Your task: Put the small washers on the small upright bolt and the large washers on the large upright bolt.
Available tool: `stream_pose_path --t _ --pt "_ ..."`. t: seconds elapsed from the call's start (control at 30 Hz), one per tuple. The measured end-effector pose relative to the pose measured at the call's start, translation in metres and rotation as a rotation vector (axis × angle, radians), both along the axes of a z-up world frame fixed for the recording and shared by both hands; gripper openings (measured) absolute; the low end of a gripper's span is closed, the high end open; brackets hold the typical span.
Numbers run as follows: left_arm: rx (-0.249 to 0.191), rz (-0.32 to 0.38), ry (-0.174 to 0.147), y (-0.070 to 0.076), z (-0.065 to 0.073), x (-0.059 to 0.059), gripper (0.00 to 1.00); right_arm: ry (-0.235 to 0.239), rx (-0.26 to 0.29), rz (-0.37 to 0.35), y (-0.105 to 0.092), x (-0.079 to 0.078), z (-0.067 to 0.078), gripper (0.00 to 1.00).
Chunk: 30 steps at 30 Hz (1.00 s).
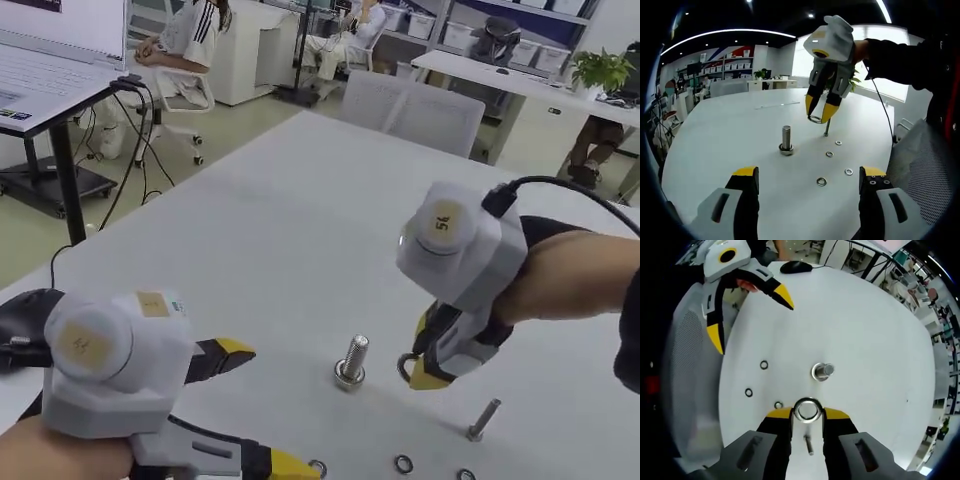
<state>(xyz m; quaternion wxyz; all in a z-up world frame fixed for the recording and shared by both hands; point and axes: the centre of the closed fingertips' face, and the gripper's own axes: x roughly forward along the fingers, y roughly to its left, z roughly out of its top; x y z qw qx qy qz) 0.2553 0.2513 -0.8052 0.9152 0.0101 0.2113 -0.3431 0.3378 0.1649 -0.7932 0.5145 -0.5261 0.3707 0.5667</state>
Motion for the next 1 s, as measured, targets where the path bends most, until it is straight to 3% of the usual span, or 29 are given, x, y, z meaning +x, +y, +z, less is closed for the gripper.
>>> stream_pose_path --t 0.63,1.0 --pt "-0.008 0.013 0.0 0.003 -0.001 0.002 0.82 -0.027 0.021 0.054 0.027 0.007 0.017 0.23" --pt "-0.013 0.024 0.004 0.008 -0.004 0.003 0.82 -0.023 0.007 0.078 0.043 0.014 0.01 0.23"
